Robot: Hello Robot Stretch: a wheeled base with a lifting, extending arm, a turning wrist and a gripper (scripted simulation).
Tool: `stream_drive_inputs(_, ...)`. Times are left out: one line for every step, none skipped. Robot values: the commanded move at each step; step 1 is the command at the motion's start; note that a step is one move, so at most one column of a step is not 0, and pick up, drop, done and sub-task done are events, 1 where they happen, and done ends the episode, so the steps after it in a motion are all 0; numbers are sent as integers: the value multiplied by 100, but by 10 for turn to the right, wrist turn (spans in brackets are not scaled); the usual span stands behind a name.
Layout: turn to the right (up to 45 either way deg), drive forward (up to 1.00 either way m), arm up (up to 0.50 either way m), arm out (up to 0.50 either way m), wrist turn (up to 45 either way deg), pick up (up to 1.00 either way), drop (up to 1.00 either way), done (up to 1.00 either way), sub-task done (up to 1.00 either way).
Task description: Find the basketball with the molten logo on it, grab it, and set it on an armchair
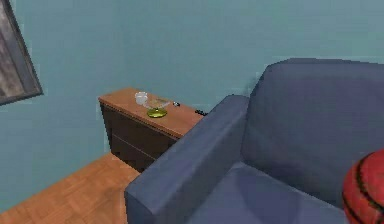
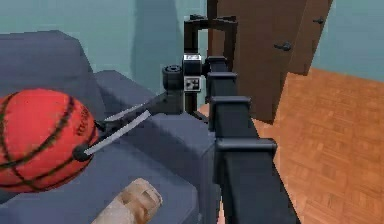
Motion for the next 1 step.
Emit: stream_drive_inputs(0, 0, -18, 0, 0, 0, 0, 0, 0)
